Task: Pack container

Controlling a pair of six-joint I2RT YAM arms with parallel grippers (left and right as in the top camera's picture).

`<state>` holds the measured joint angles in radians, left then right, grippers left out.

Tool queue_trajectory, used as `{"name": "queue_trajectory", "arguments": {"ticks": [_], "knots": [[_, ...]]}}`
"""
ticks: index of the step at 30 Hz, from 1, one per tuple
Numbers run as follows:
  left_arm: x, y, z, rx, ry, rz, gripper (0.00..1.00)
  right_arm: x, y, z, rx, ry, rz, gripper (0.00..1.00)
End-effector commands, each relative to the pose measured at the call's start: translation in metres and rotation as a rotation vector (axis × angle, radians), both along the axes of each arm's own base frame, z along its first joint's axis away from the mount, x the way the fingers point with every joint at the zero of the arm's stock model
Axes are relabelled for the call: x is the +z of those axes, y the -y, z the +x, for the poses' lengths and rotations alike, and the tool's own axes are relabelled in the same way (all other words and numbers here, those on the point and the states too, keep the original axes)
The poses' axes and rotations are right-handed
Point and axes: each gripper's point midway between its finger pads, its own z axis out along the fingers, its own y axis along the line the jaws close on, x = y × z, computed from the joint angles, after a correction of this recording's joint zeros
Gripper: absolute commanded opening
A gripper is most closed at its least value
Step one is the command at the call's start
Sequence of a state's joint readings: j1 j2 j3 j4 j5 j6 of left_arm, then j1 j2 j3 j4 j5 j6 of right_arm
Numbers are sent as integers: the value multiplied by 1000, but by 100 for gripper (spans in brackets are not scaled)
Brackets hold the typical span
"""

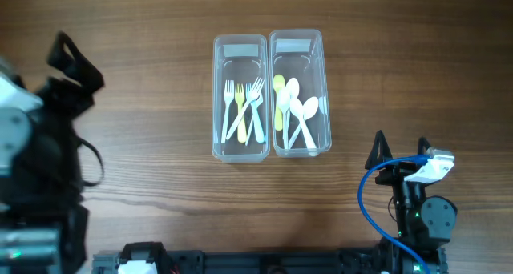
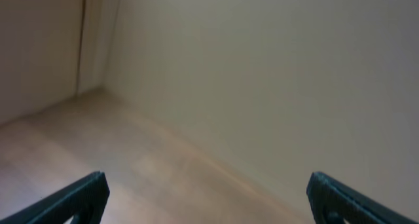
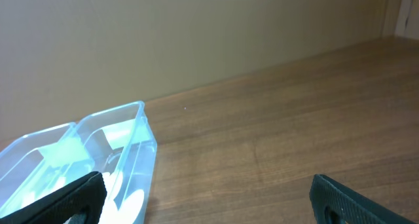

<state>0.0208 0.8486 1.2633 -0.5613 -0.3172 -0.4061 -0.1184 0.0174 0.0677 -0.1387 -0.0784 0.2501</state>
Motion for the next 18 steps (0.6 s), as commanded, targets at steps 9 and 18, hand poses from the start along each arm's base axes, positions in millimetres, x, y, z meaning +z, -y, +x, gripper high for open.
{"name": "queue_trajectory", "arguments": {"ticks": [9, 18], "knots": [[-184, 9, -40, -20, 130, -186, 100, 2, -3, 0, 15, 16, 13, 100], [-247, 10, -48, -19, 139, -220, 100, 2, -3, 0, 14, 16, 14, 100]]}}
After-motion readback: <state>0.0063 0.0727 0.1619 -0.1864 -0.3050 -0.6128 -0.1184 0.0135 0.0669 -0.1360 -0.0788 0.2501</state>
